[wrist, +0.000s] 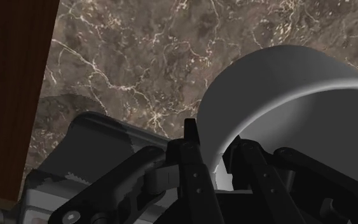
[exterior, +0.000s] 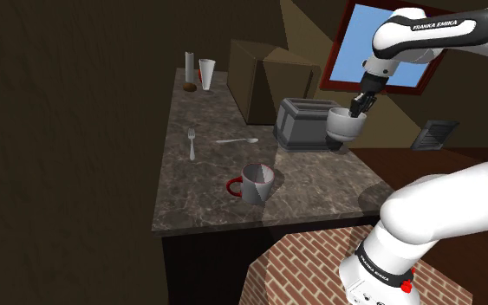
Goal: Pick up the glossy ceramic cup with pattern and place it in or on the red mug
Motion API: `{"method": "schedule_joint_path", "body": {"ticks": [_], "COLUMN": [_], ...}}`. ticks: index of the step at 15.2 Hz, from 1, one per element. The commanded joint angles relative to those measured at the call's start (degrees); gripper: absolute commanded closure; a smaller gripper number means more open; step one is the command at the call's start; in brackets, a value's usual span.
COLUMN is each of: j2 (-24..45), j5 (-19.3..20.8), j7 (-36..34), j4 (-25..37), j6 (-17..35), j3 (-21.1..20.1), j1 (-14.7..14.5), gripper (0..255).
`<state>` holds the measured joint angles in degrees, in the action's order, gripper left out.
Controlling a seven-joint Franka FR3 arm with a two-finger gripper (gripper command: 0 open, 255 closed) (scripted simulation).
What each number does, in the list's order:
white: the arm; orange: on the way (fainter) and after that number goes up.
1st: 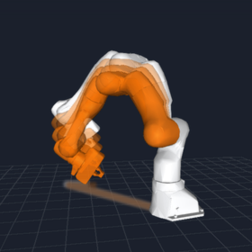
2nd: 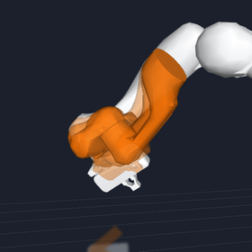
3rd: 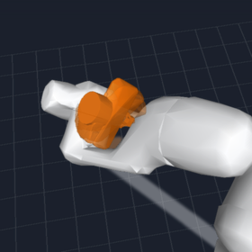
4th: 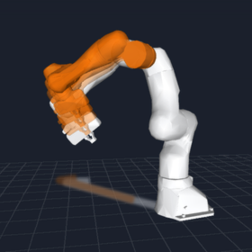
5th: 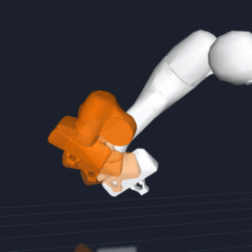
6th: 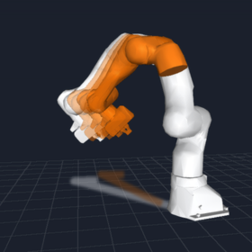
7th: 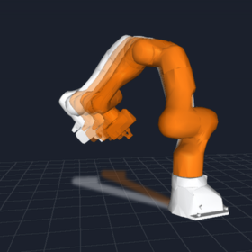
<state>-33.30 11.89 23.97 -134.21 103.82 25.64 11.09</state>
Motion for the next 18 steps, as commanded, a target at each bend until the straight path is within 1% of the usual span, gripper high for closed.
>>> {"method": "schedule_joint_path", "body": {"ticks": [1,5,10,18], "j2": [-1.98,-4.96,-7.11,-6.6], "j5": [-0.74,-2.87,-6.34,-12.56], "j7": [-3.2,-8.96,-16.07,-27.3], "j4": [-2.06,-4.71,-6.59,-6.17], "j6": [-0.23,-1.06,-1.74,-1.77], "j3": [-2.76,-7.94,-14.27,-24.13], "j1": [-0.54,-2.02,-4.59,-9.44], "gripper": [255,255,255,255]}}
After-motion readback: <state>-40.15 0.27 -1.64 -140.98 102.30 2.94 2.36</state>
